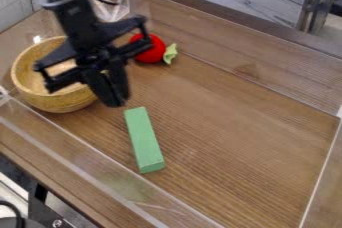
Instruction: Put the green stick in the brown bowl
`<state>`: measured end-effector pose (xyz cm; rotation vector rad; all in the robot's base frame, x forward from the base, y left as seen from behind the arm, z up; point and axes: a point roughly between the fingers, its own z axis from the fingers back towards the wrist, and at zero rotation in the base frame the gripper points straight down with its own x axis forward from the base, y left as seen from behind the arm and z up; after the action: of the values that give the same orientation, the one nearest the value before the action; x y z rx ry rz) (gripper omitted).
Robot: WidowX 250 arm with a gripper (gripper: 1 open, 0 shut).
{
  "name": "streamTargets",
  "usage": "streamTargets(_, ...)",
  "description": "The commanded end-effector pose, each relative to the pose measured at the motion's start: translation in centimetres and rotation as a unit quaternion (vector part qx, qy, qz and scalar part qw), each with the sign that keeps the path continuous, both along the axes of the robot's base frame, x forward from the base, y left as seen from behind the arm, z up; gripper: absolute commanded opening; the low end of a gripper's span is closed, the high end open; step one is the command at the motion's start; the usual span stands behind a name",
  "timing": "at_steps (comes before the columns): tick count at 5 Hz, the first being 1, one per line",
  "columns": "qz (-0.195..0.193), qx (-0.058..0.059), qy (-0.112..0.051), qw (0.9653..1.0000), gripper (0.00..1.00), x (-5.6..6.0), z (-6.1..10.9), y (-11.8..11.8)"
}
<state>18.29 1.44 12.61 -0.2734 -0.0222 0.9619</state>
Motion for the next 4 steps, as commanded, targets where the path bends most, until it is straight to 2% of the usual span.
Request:
streamTargets(1,-0.003,0.018,-0.009,0.9998,1.00,0.6,-0.7,-1.6)
streamTargets(2,0.001,0.034,-0.012,0.9994,1.00,0.9,-2.5,-1.9)
streamTargets(4,0.051,0.060,-0.013,0.9968,1.00,3.2,-5.3,-2.3)
